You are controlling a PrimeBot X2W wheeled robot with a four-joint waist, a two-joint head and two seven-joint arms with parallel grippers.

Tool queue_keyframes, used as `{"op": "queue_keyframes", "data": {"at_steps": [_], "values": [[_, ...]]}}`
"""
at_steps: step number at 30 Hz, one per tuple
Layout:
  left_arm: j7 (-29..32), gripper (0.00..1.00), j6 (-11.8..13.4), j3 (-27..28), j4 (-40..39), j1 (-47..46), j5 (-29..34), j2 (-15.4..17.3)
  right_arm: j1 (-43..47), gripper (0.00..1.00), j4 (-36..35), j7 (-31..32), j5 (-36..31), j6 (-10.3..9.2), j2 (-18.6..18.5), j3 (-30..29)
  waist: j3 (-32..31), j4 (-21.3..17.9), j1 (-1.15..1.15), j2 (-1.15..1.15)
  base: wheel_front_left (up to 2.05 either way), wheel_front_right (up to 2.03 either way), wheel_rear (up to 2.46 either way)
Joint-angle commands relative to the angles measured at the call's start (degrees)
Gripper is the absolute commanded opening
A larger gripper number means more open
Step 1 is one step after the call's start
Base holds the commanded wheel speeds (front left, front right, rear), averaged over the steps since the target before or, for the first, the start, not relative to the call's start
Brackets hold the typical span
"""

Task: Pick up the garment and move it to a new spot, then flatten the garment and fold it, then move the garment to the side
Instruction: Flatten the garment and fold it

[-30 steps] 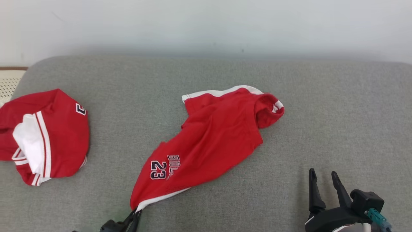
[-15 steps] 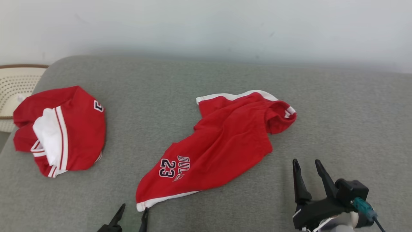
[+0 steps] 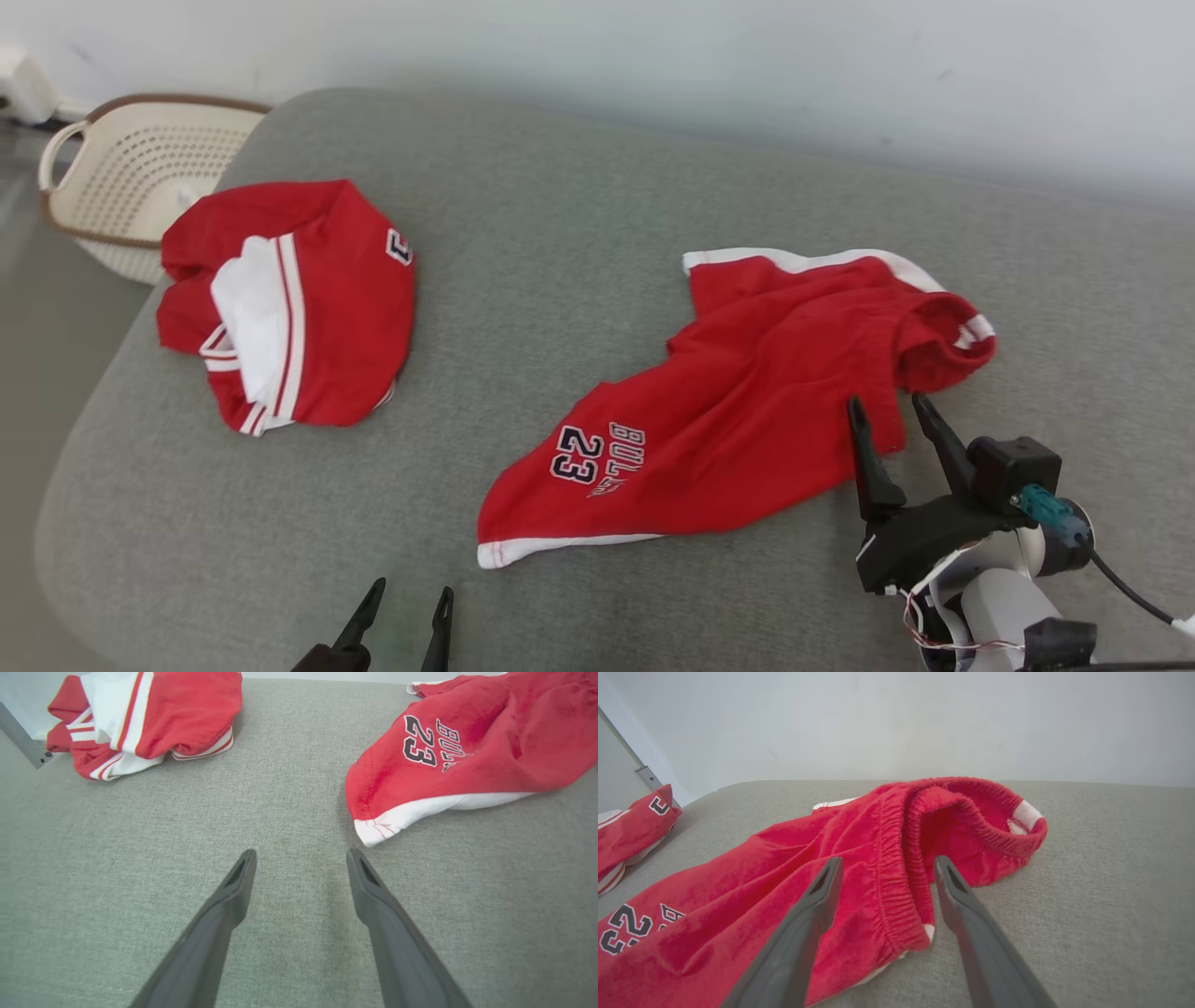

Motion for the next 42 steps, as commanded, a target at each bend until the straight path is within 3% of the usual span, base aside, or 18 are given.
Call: {"op": "queue_keyframes", "data": {"at_steps": [1, 7, 8, 9, 10, 11, 21, 34, 42], "values": [[-0.07, 1.0, 0.09, 0.22, -0.44, 0.88, 0.04, -0.01, -1.25, 1.0, 1.34, -0.02, 0.72, 0.0, -0.68, 0.88, 2.06, 2.92, 0.0, 0.0, 0.0, 0.0, 0.0], [-0.07, 1.0, 0.17, 0.65, -0.69, 0.53, 0.03, -0.28, -2.96, 1.0, 4.28, -0.02, 2.46, 0.0, -1.61, 3.1, 2.82, 3.62, 0.0, 0.0, 0.0, 0.0, 0.0], [-0.07, 1.0, 0.12, 0.71, -0.66, 0.19, 0.04, -0.29, -3.4, 0.88, 4.63, -0.02, 2.65, 0.0, -1.8, 3.52, 2.96, 3.62, 0.0, 0.0, 0.0, 0.0, 0.0], [-0.07, 1.0, 0.14, 0.75, -0.65, -0.14, 0.08, -0.32, -3.81, 0.46, 4.98, -0.02, 2.8, 0.0, -2.06, 3.94, 3.13, 3.6, 0.0, 0.0, 0.0, 0.0, 0.0], [-0.07, 1.0, 0.23, 0.76, -0.61, -0.44, 0.09, -0.36, -4.15, 0.19, 5.33, -0.03, 2.9, 0.0, -2.33, 4.45, 3.24, 3.58, 0.0, 0.0, 0.0, 0.0, 0.0], [-0.07, 1.0, 0.23, 0.7, -0.71, -0.8, 0.06, -0.42, -4.68, 0.0, 5.57, -0.02, 3.05, 0.0, -2.58, 4.83, 3.35, 3.54, 0.0, 0.0, 0.0, 0.0, 0.0], [-0.07, 1.0, 0.41, -2.19, -1.45, -2.79, -1.05, -0.55, -13.47, 0.0, 3.62, -0.03, 3.53, 0.0, -6.62, 7.45, 5.43, 4.59, 0.0, 0.0, 0.0, 0.0, 0.0], [-0.07, 1.0, 2.53, -9.01, -1.61, -4.89, -5.77, -0.59, -29.73, 0.0, 22.5, -0.02, 1.04, 0.0, -10.74, 7.68, 8.27, 12.59, 0.0, 0.0, 0.0, 0.0, 0.0], [-0.07, 1.0, 3.49, -11.94, -2.47, -5.78, -7.38, -0.58, -35.18, 0.0, 28.88, -0.02, -1.32, 0.0, -11.88, 3.87, 9.97, 16.23, 0.0, 0.0, 0.0, 0.0, 0.0]]}}
